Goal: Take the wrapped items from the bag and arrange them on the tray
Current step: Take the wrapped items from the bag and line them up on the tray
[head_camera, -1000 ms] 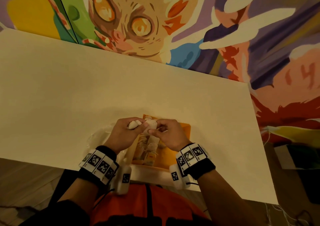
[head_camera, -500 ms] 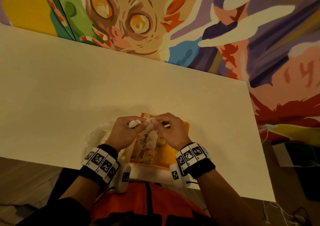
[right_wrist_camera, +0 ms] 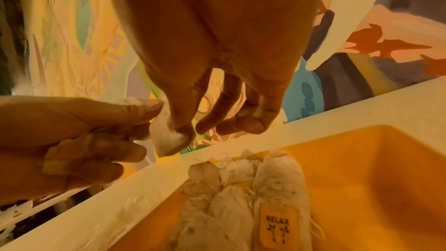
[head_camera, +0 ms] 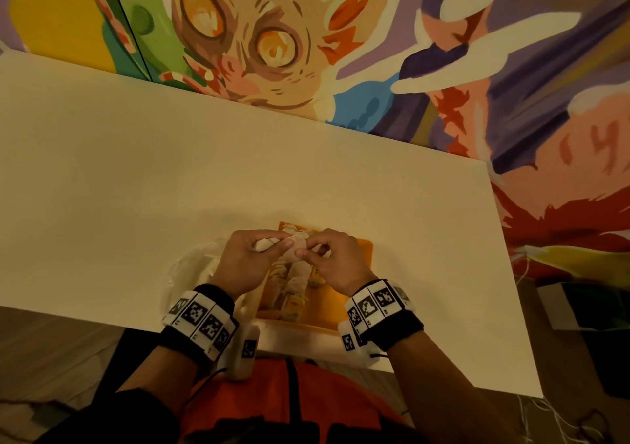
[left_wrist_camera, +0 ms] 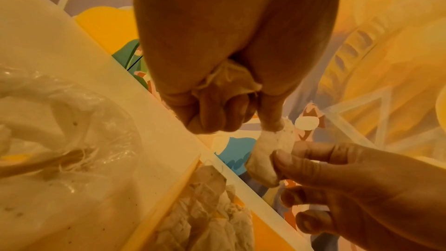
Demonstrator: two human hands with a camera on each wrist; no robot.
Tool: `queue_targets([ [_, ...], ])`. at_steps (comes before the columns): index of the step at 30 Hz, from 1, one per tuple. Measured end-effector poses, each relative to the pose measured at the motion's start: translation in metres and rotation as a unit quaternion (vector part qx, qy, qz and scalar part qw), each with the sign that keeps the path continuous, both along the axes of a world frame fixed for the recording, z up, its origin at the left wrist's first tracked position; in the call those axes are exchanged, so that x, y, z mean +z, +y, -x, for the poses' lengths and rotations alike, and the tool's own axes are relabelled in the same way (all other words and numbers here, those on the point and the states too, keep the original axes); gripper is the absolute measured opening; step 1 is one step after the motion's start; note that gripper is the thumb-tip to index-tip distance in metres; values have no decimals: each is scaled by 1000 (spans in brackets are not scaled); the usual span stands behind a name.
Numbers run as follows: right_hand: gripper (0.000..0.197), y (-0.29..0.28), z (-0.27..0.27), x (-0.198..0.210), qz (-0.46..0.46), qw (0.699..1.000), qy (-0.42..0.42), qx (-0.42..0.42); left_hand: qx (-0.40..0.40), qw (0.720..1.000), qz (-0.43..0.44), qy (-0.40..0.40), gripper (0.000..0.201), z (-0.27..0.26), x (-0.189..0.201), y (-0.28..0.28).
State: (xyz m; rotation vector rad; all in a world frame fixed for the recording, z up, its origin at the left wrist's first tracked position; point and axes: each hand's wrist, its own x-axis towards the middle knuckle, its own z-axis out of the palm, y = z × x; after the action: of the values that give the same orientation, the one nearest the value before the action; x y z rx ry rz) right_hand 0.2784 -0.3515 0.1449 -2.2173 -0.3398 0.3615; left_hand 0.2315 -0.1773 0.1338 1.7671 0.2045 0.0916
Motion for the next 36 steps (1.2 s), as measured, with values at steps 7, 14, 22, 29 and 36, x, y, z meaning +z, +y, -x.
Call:
queue_targets([
  [7, 13, -7, -2, -5, 53, 997, 51, -25, 11, 994, -101, 32, 2, 4, -9, 3],
  [14, 12, -22, -6, -24, 150, 974, 155, -70, 10, 962, -235, 139, 15, 7, -20, 10],
  [22, 21, -8, -9, -43, 303, 927, 213, -60, -14, 948, -257, 186, 17, 11, -35, 8],
  [29, 35, 0, -18, -43, 360, 908, 208, -52, -38, 940, -273, 200, 15, 12, -41, 10],
  [36, 45, 4, -22, -48, 369, 908, 193, -41, -37, 939, -264, 219, 10, 11, -38, 8],
])
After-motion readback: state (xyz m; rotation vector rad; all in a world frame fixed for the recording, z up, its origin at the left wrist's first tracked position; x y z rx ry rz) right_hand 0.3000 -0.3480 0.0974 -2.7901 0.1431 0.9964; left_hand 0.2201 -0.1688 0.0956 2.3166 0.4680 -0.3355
